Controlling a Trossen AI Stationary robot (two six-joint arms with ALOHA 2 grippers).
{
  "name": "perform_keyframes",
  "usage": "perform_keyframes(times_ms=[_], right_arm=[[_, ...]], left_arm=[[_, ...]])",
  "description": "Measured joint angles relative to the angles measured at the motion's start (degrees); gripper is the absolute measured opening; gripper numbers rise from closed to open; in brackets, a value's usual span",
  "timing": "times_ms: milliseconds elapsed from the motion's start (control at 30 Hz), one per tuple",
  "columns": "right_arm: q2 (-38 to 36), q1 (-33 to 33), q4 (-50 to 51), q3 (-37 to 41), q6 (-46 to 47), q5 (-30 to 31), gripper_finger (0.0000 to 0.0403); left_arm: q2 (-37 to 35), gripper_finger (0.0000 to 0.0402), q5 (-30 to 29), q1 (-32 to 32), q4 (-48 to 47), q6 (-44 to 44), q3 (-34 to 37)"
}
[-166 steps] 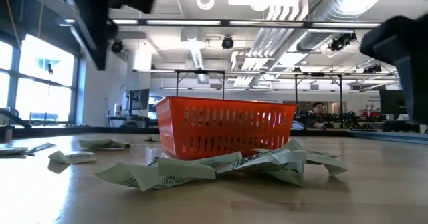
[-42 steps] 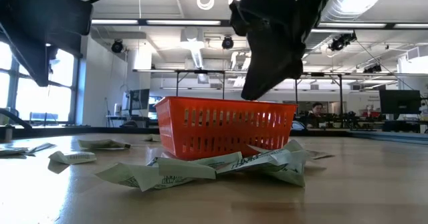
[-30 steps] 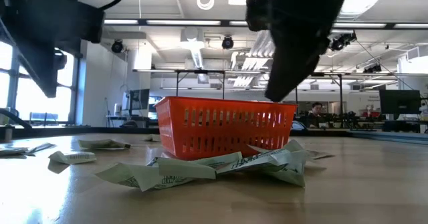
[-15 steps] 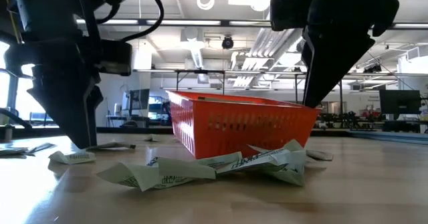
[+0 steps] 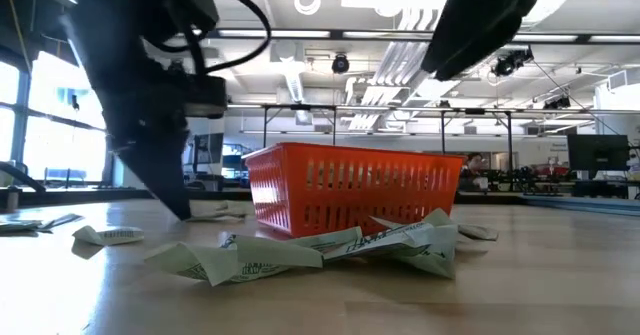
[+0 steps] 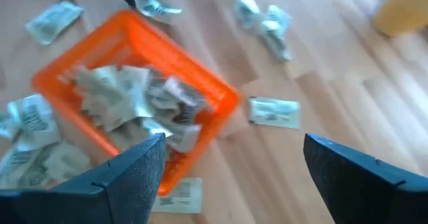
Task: Pick and place Stevia / Truvia into bins
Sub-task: Put the stevia packet into the bin
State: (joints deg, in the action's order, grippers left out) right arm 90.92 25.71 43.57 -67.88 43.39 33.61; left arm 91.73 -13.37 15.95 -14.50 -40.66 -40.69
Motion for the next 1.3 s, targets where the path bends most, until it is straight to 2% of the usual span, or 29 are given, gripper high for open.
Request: perform_keyframes(times_ms=[233, 300, 433, 533, 800, 967, 1067, 1167, 1233, 1300], right_arm=[[-3.98, -0.15, 10.83, 0.0, 7.69, 3.27, 0.034], [-4.79, 0.27, 13.41, 0.0, 9.68, 3.58, 0.0337], [-5.71, 1.2, 17.25, 0.0, 11.82, 4.19, 0.0331], [-5.79, 1.77, 18.95, 0.0, 12.23, 4.5, 0.0328], [-5.79, 3.29, 22.28, 0.0, 12.29, 5.61, 0.0325], [-5.79, 3.61, 24.75, 0.17, 12.23, 5.25, 0.0325], [-5.79, 3.61, 25.75, 0.17, 12.17, 3.7, 0.0325], [-5.79, 3.61, 26.52, 0.17, 12.17, 1.58, 0.0325], [-5.79, 3.62, 26.47, 0.17, 12.19, 0.47, 0.0325], [-5.79, 3.88, 26.51, 0.17, 12.76, 0.38, 0.0325]], left_arm=[[0.78, 0.0032, 1.19, -7.06, 4.13, 4.43, 0.08], [0.53, 0.0022, 4.18, -8.8, 4.35, 4.27, 0.09], [-0.81, 0.0033, 9.23, -9.61, 1.53, 3.48, -0.96], [-3.0, 0.0021, 12.44, -8.56, -0.69, 4.6, -4.27], [-5.65, 0.0021, 13.04, -8.07, -2.23, 9.99, -16.99], [-1.59, 0.0021, 16.47, -8.07, -2.71, 14.68, -22.94], [0.11, 0.0021, 12.91, -8.03, -6.28, 14.92, -24.24], [0.39, 0.0056, 6.66, -8.32, -13.74, 13.01, -24.2], [0.08, 0.0101, 3.68, -8.97, -17.57, 9.23, -24.2], [-0.38, 0.0149, 3.79, -10.06, -20.47, 5.89, -24.2]])
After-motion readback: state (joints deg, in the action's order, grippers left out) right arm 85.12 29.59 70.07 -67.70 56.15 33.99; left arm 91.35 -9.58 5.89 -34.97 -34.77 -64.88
